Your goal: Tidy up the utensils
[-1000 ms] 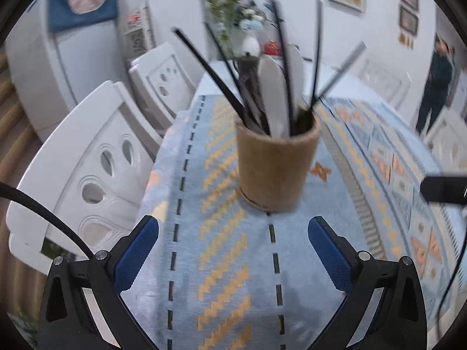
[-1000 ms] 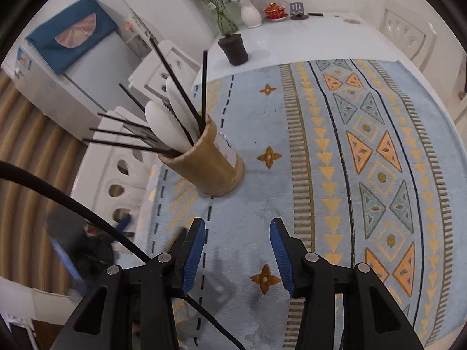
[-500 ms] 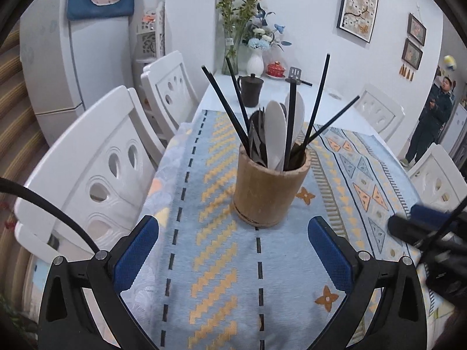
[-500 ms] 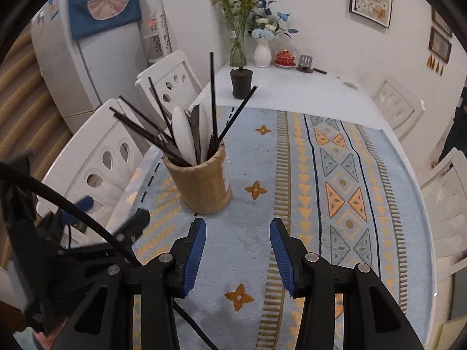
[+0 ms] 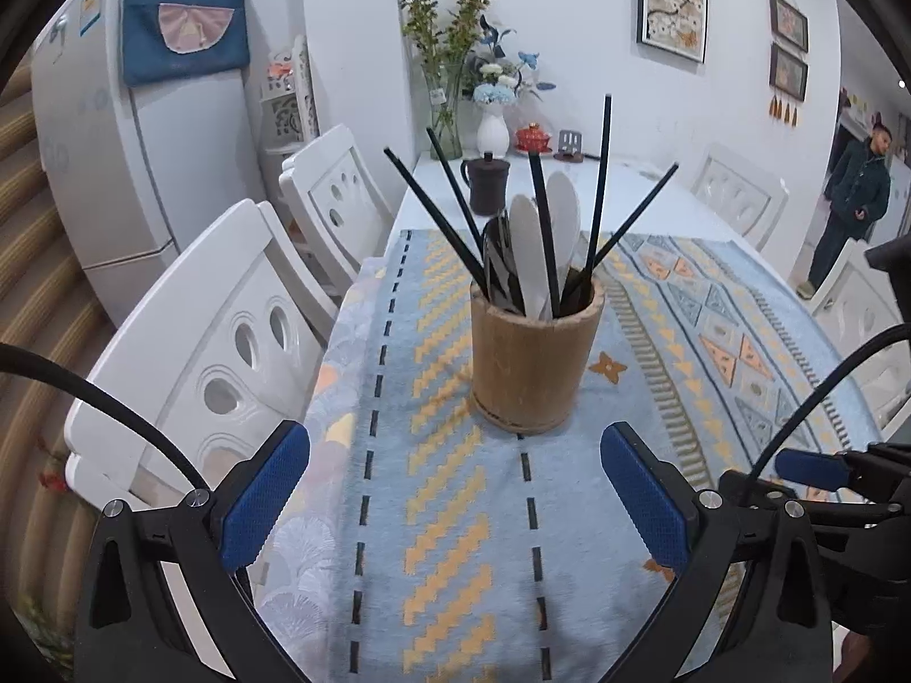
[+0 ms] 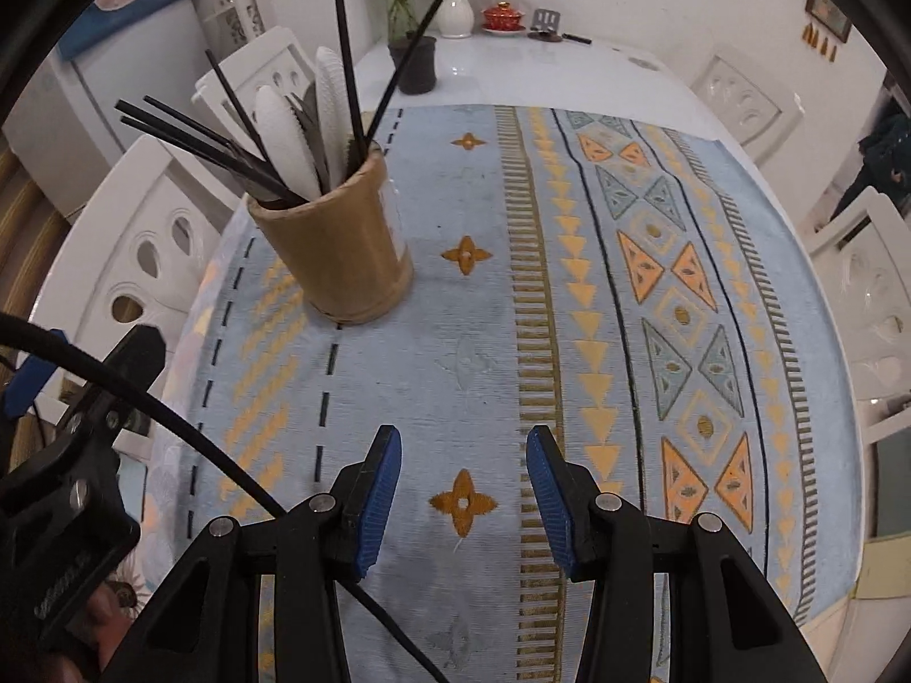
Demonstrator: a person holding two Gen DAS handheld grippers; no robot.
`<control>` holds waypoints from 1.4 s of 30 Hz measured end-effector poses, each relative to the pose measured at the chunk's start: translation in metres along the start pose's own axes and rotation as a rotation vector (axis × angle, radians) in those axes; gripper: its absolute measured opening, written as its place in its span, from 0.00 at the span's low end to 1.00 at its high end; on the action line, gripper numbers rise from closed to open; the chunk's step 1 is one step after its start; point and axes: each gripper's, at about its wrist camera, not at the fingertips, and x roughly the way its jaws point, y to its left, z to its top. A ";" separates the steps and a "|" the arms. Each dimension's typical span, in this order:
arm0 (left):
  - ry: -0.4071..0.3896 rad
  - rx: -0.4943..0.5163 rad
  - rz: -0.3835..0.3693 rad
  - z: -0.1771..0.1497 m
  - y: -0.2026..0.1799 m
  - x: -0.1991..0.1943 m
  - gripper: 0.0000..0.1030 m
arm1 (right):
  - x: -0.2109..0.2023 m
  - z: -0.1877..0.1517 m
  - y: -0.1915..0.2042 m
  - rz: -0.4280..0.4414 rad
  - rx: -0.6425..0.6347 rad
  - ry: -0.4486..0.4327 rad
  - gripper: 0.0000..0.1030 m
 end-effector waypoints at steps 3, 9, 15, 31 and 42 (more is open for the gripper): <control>0.028 0.005 -0.003 -0.001 0.001 0.007 1.00 | 0.003 -0.004 0.000 -0.028 -0.001 0.004 0.43; 0.041 -0.009 -0.015 -0.002 0.006 0.011 1.00 | 0.003 -0.005 -0.003 -0.037 0.023 0.015 0.43; 0.013 0.053 0.070 -0.006 -0.001 0.008 1.00 | 0.010 -0.006 0.000 -0.037 0.017 0.036 0.43; 0.075 0.072 0.075 -0.010 -0.006 0.017 1.00 | 0.024 -0.008 0.003 -0.007 0.001 0.088 0.43; 0.069 0.068 0.072 -0.009 -0.007 0.018 1.00 | 0.028 -0.008 0.002 0.007 0.000 0.106 0.44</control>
